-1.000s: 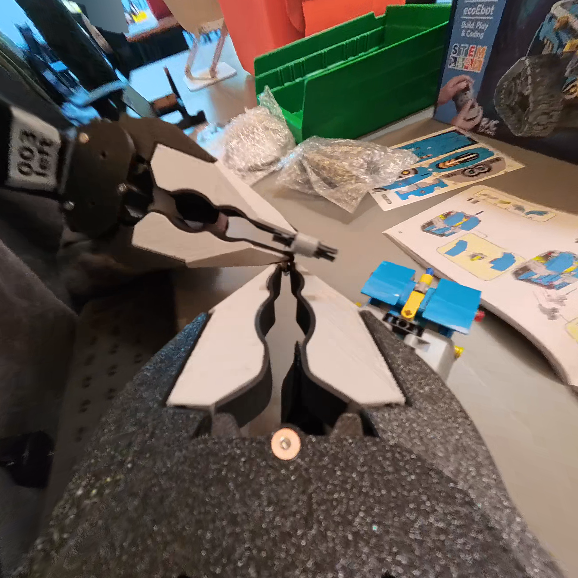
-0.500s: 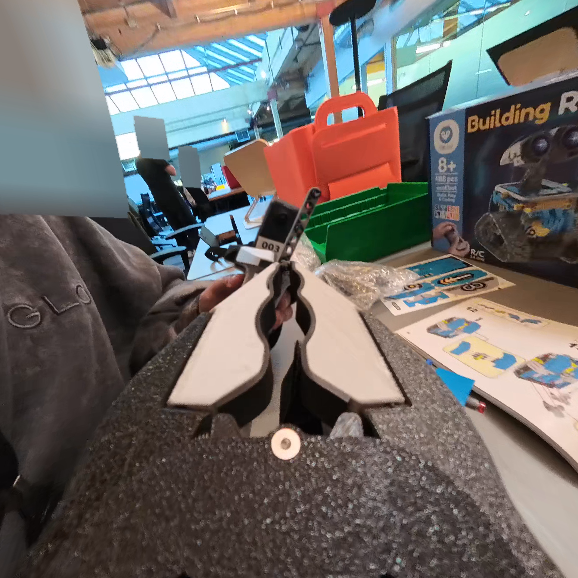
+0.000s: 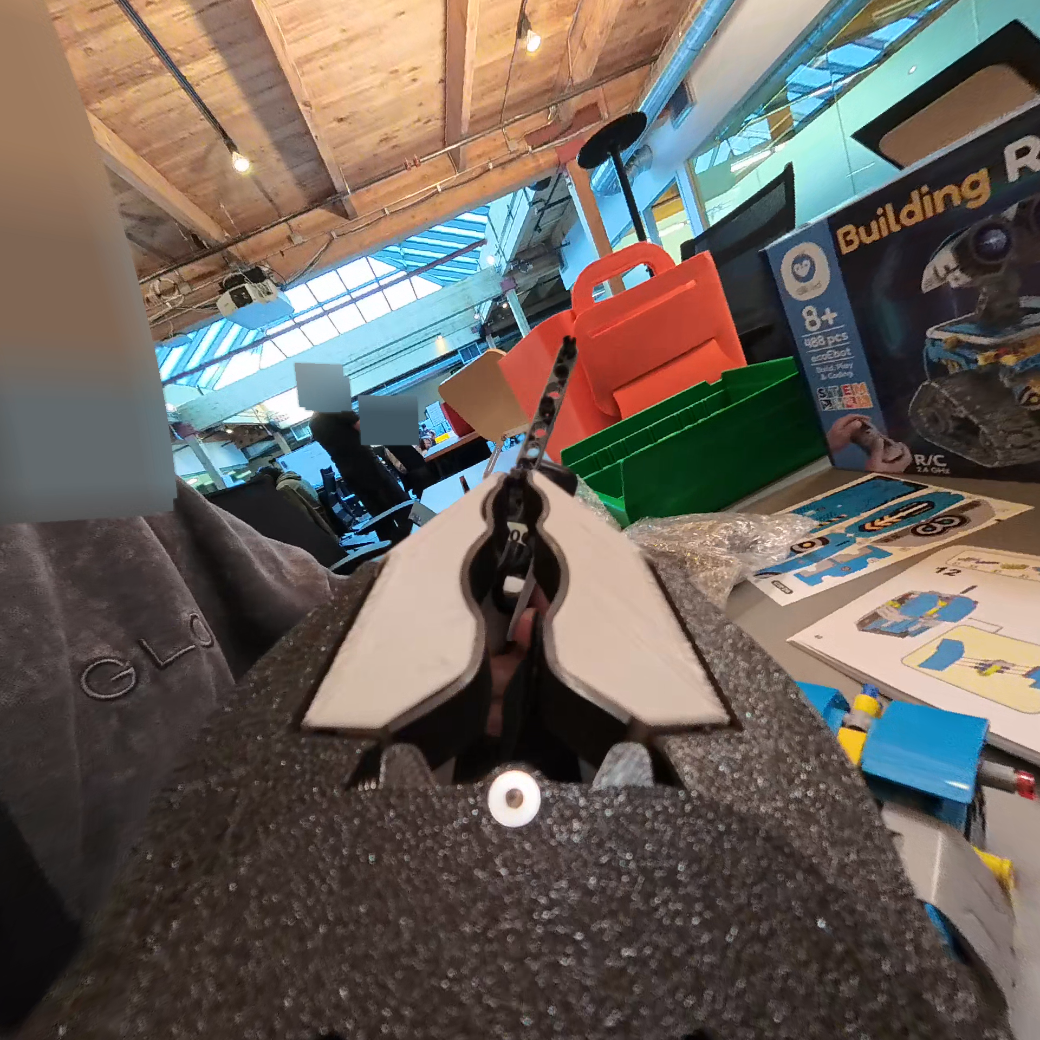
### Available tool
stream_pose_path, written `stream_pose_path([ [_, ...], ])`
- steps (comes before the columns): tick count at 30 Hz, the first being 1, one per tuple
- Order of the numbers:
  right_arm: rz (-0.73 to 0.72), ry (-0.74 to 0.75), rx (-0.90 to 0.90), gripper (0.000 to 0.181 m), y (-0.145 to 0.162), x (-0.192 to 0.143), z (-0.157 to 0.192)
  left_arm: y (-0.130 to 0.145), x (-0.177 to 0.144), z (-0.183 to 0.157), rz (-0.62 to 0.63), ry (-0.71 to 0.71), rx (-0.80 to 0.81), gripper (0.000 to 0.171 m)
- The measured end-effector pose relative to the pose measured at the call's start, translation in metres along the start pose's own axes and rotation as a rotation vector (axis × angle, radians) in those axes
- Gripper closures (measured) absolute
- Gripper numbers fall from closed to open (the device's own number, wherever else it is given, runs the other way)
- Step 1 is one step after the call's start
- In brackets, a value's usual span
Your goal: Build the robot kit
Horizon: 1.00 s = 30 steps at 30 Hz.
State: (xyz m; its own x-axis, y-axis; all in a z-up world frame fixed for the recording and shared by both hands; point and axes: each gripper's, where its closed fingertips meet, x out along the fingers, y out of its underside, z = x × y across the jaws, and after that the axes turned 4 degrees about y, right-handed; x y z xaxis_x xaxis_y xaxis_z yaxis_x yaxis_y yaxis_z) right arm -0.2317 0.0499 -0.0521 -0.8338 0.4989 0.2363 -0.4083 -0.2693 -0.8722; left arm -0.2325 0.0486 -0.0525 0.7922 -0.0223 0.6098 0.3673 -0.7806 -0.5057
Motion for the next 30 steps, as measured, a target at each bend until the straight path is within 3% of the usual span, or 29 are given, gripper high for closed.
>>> stream_pose_path([
  [10,0.088,0.120,-0.326,0.177,0.006,0.001,0.001,0.003,-0.004,0.001,-0.007,0.055,-0.161,0.165],
  [18,0.098,0.009,-0.112,0.178,0.010,0.000,0.007,0.010,-0.001,-0.004,0.071,0.049,-0.073,0.165],
  [30,0.104,0.010,-0.044,0.173,0.004,-0.011,-0.003,0.005,-0.005,0.001,0.106,0.005,-0.039,0.166],
])
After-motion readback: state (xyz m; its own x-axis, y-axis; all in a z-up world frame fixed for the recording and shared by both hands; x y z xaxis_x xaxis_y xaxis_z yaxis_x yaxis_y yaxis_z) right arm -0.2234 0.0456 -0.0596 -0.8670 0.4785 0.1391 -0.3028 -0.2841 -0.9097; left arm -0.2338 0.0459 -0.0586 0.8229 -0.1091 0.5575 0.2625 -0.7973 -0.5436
